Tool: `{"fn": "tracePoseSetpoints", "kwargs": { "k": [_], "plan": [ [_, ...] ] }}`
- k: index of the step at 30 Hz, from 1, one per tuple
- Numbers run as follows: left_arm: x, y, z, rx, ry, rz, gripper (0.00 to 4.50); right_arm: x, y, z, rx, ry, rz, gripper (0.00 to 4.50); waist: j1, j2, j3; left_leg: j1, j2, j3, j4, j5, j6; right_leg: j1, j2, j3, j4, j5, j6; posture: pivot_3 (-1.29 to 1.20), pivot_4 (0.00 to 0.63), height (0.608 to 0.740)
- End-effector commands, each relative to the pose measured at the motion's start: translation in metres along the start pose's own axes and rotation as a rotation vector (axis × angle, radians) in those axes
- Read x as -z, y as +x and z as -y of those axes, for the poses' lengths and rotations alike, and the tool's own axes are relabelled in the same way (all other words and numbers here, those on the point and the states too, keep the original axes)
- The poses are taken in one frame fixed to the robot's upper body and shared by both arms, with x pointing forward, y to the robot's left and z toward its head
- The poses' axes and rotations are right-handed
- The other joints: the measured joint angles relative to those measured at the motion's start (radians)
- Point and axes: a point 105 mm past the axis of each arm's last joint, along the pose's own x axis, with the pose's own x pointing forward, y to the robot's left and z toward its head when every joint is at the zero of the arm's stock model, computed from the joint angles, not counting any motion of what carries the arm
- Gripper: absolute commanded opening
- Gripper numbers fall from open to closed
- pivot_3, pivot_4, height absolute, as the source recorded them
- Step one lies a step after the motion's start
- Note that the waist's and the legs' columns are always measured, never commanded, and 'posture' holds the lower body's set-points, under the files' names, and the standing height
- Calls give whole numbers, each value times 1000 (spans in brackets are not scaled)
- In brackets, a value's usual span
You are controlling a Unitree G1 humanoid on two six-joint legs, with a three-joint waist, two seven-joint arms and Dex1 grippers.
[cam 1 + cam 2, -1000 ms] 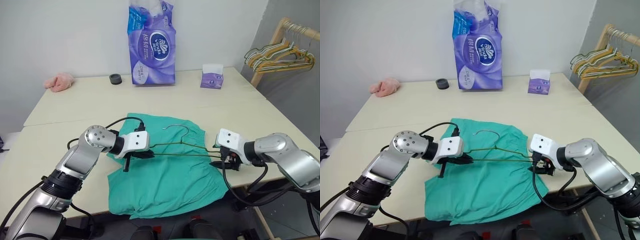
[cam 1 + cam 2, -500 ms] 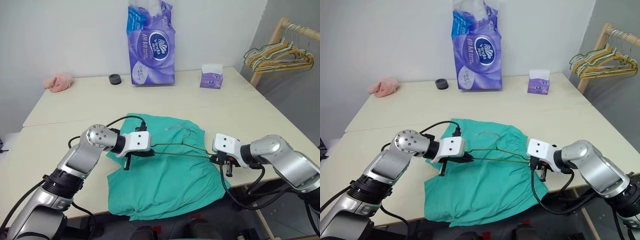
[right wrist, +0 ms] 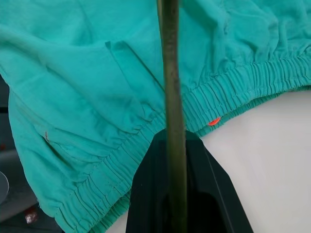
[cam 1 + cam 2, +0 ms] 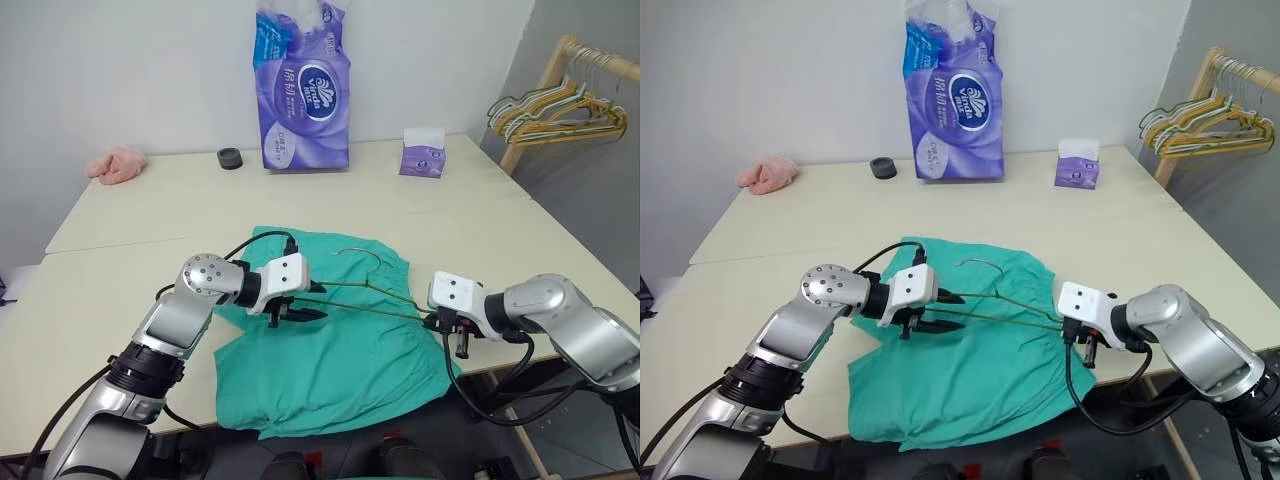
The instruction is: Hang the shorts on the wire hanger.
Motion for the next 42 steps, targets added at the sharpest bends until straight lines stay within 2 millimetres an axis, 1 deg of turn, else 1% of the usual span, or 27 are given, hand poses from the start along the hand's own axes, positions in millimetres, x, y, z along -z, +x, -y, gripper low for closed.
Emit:
{"fn": "tracePoseSetpoints", "kwargs": {
  "k": [1,6,10,12,14,16,18,20,23,26,29,34,39,42],
  "plan": [
    [-6,-23,-22,-94,-39,50,2729,-2,-12,5,48,16,21,0,-2,0,0,0,0,0,0,0,0,0,0,0,0,0,0,-127,23,740],
    [-7,-52,-53,-248,-183,157,2729,12,-24,6,105,128,22,0,-2,0,0,0,0,-1,0,0,0,0,0,-1,0,0,0,-137,23,740],
    [-16,-72,-76,-336,-362,321,2729,24,-35,7,158,250,35,0,-1,-1,0,-1,0,-1,1,0,0,0,0,-1,0,0,0,-145,24,740],
    [-19,-74,-69,-263,-430,367,2729,37,-47,4,193,358,34,0,-2,-1,-1,-1,0,-1,1,0,0,0,0,-1,0,0,0,-154,25,740],
    [-20,-71,-53,-163,-448,371,2729,52,-57,0,227,452,23,0,-3,-1,-1,-1,-1,-2,0,0,0,0,0,-2,1,0,0,-163,28,740],
    [-15,-65,-36,-80,-431,325,2729,68,-63,-4,285,564,17,0,-6,-1,-1,-1,-1,-1,0,0,0,0,-1,-1,1,1,-1,-178,30,740],
    [-12,-62,-29,-48,-421,298,2729,75,-65,-9,312,632,17,0,-8,-1,-1,0,0,-1,0,0,0,0,-1,0,2,1,-1,-187,31,740],
    [-12,-59,-26,-29,-414,287,2729,81,-64,-16,327,694,23,0,-11,-1,-1,1,0,0,0,0,0,0,-1,0,2,0,0,-191,32,740],
    [-8,-51,-23,-10,-355,236,2729,94,-57,-36,314,806,3,0,-13,-1,-1,1,0,0,0,0,0,1,0,0,2,0,1,-197,34,740],
    [0,-45,-23,-20,-288,169,2729,97,-51,-49,285,853,-11,0,-18,-1,-1,1,-1,1,0,0,0,0,0,1,1,0,1,-197,34,740],
    [7,-40,-26,-46,-201,114,2729,100,-49,-57,266,880,-26,0,-28,-1,-1,1,-1,2,0,-1,0,1,0,2,1,0,1,-202,38,740],
    [1,-34,-33,-88,-149,150,2729,102,-52,-67,245,893,-35,0,-31,-1,-1,1,-1,1,-1,-1,1,1,0,1,1,-1,1,-199,39,740],
    [0,-33,-36,-102,-143,162,2729,90,-55,-75,181,835,-24,0,-36,-1,-1,1,-1,1,-1,-1,1,1,0,2,1,-1,1,-207,40,740],
    [-1,-32,-38,-114,-137,163,2729,84,-56,-71,161,797,-17,0,-37,-1,-1,1,0,2,-1,-1,1,1,1,2,1,-1,2,-206,37,740]
  ]
}}
